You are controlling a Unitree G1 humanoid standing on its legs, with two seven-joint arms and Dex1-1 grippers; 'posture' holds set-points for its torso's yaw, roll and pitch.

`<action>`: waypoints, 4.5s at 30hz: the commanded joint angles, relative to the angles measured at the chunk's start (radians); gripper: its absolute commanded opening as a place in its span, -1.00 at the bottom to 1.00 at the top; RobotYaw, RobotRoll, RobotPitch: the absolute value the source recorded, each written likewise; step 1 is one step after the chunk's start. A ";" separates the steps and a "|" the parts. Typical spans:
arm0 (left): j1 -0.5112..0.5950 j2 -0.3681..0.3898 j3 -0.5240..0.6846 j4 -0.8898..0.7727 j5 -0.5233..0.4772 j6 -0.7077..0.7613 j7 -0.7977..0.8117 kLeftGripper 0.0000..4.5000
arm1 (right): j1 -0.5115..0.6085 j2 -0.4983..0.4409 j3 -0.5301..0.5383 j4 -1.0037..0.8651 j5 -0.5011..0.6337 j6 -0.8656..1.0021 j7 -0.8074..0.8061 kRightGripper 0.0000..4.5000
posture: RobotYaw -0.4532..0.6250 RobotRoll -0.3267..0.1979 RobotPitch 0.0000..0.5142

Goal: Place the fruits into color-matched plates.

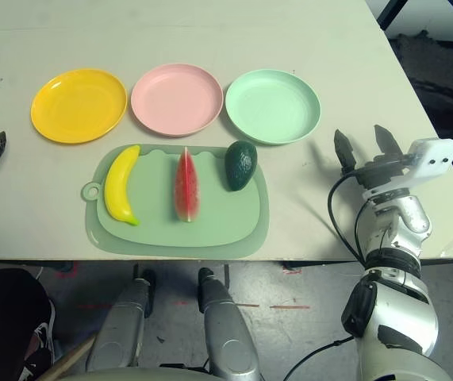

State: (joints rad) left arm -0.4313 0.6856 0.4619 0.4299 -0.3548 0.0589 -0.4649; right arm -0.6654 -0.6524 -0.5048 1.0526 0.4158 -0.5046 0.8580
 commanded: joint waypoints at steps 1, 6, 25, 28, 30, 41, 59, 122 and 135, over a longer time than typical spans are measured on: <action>0.017 -0.003 -0.005 0.006 0.012 -0.007 0.001 0.98 | 0.009 -0.015 -0.009 0.014 0.006 -0.008 0.005 1.00 | -0.22 0.25 0.44; 0.012 0.000 -0.006 0.011 0.011 -0.008 -0.002 0.98 | 0.018 -0.017 -0.011 0.005 0.011 -0.005 0.017 1.00 | -0.22 0.25 0.47; 0.002 0.178 -0.127 -0.102 -0.250 0.186 -0.801 0.98 | 0.067 -0.277 0.142 -0.529 0.006 0.556 0.190 1.00 | -0.25 0.25 0.47; -0.021 0.210 -0.173 -0.091 -0.239 0.186 -0.912 0.98 | 0.056 -0.352 0.198 -0.641 0.003 0.663 0.243 1.00 | -0.31 0.25 0.45; -0.053 0.221 -0.211 -0.077 -0.214 0.166 -0.972 0.98 | 0.003 -0.426 0.294 -0.699 -0.074 0.648 0.316 1.00 | -0.35 0.25 0.42; -0.151 0.251 -0.283 -0.016 -0.150 0.123 -1.127 0.98 | -0.470 -0.377 0.714 -0.455 -0.426 0.071 0.703 1.00 | -0.35 0.25 0.32; -0.191 0.284 -0.335 0.014 -0.166 0.099 -1.149 0.98 | -0.738 -0.175 1.168 -0.257 -0.352 -0.392 0.756 1.00 | -0.35 0.25 0.35; -0.167 0.342 -0.358 -0.054 -0.159 0.085 -1.149 1.00 | -0.723 0.018 1.045 -0.056 -0.566 -0.425 0.756 0.87 | -0.25 0.25 0.44; -0.176 0.342 -0.363 -0.043 -0.153 0.081 -1.149 1.00 | -0.710 -0.003 1.072 -0.113 -0.519 -0.370 0.756 0.42 | -0.26 0.25 0.46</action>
State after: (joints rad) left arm -0.6115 1.0129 0.0941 0.3910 -0.5177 0.1423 -1.6032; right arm -1.3915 -0.6435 0.5441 0.9634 -0.1257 -0.8843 1.6047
